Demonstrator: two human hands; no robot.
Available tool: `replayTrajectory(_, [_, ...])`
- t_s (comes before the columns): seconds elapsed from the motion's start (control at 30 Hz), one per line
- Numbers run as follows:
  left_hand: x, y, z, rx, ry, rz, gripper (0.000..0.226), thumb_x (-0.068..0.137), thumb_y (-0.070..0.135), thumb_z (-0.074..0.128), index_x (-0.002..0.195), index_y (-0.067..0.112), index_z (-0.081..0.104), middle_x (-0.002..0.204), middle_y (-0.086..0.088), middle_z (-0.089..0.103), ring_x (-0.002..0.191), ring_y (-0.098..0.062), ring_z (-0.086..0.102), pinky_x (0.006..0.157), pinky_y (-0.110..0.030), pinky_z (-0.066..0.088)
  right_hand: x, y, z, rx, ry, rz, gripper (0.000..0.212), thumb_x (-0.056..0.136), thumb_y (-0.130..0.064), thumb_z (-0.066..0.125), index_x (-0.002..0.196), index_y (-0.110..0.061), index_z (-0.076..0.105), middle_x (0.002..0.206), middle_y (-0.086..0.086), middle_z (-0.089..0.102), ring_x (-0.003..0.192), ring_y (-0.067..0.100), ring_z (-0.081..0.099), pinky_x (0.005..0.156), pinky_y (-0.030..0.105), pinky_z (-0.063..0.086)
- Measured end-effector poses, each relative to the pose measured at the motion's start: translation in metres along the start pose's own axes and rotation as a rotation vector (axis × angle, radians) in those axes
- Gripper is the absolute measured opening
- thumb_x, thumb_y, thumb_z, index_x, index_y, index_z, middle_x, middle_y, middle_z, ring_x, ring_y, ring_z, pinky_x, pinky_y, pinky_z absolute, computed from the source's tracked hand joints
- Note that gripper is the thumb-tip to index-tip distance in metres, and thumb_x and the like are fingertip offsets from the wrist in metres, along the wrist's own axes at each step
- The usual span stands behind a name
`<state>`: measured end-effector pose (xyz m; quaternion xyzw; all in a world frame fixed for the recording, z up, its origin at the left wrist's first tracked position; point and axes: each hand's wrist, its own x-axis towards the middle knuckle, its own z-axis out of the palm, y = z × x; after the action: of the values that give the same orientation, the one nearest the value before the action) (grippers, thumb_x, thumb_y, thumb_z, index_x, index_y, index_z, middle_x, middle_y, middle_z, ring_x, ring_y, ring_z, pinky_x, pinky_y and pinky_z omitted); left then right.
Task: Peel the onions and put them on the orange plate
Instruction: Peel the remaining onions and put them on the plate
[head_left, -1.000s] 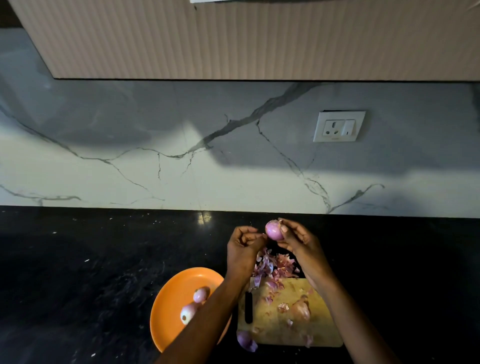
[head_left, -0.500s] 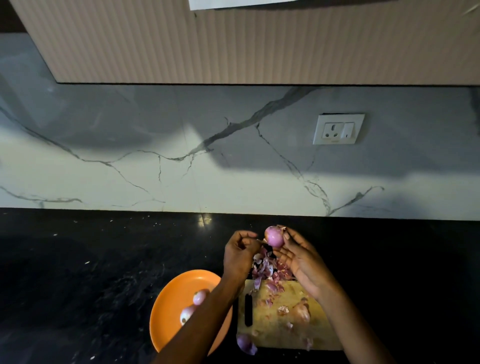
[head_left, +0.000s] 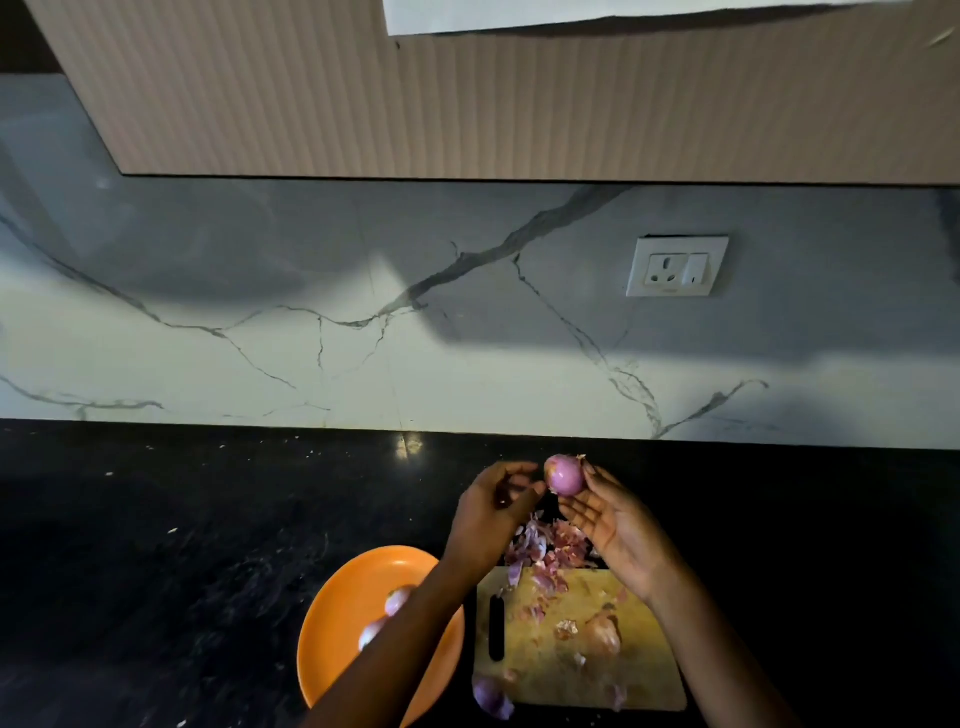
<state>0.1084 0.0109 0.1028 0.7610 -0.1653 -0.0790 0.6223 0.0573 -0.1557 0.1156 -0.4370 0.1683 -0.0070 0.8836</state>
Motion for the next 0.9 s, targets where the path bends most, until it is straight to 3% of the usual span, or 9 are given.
replayTrajectory(0.1, [0.0,0.004,0.008,-0.073,0.024,0.066,0.029,0.086,0.016,0.077,0.113,0.021,0.067,0.101,0.005,0.075,0.094,-0.008,0.072,0.084,-0.026,0.059,-0.003,0.001,0.006,-0.041,-0.045,-0.01,0.032,0.088,-0.023,0.062,0.117,-0.01,0.068,0.101,0.009,0.075,0.085,0.013,0.072,0.075,0.023,0.059])
replayTrajectory(0.3, [-0.002,0.004,0.018,-0.369,0.166,-0.001,0.018,0.085,0.003,0.075,0.101,0.009,0.071,0.096,-0.009,0.077,0.093,-0.024,0.074,0.087,-0.039,0.059,-0.001,0.0,0.008,-0.016,-0.056,-0.006,0.034,0.088,-0.023,0.063,0.119,-0.01,0.068,0.106,0.009,0.074,0.087,0.012,0.07,0.077,0.023,0.058])
replayTrajectory(0.5, [0.002,-0.001,0.012,-0.27,0.226,0.015,0.016,0.085,0.004,0.077,0.09,0.013,0.064,0.08,-0.001,0.072,0.076,-0.015,0.069,0.072,-0.028,0.056,0.002,0.0,0.006,-0.059,-0.055,-0.021,0.032,0.087,-0.022,0.063,0.116,-0.01,0.065,0.097,0.007,0.074,0.082,0.011,0.068,0.073,0.022,0.058])
replayTrajectory(0.6, [0.005,-0.011,0.005,-0.242,0.257,-0.042,0.008,0.094,0.011,0.067,0.096,0.013,0.06,0.075,0.002,0.068,0.072,-0.011,0.066,0.07,-0.027,0.053,0.001,0.0,0.002,-0.075,-0.052,-0.019,0.035,0.088,-0.022,0.062,0.121,-0.01,0.064,0.098,0.008,0.073,0.083,0.013,0.066,0.073,0.023,0.058])
replayTrajectory(0.67, [0.005,-0.015,-0.001,-0.211,0.23,-0.085,0.005,0.101,0.016,0.058,0.105,0.017,0.059,0.085,0.0,0.071,0.08,-0.011,0.069,0.073,-0.028,0.052,0.0,0.0,-0.001,-0.109,-0.057,-0.014,0.035,0.089,-0.023,0.062,0.121,-0.011,0.064,0.097,0.007,0.074,0.081,0.012,0.067,0.072,0.023,0.057])
replayTrajectory(0.8, [0.004,-0.005,-0.004,-0.126,0.033,-0.06,0.03,0.095,0.024,0.068,0.124,0.02,0.06,0.113,0.009,0.067,0.102,0.0,0.065,0.081,-0.018,0.053,-0.003,0.0,0.0,-0.209,-0.071,-0.019,0.035,0.089,-0.028,0.06,0.12,-0.012,0.065,0.096,0.006,0.074,0.08,0.011,0.067,0.071,0.024,0.055])
replayTrajectory(0.9, [0.007,0.0,-0.004,-0.127,-0.133,-0.077,0.036,0.093,0.024,0.07,0.127,0.024,0.06,0.118,0.007,0.066,0.109,-0.004,0.065,0.091,-0.031,0.057,-0.006,-0.001,0.003,-0.354,-0.116,-0.046,0.034,0.09,-0.032,0.061,0.118,-0.014,0.069,0.106,0.007,0.075,0.092,0.015,0.069,0.079,0.025,0.054])
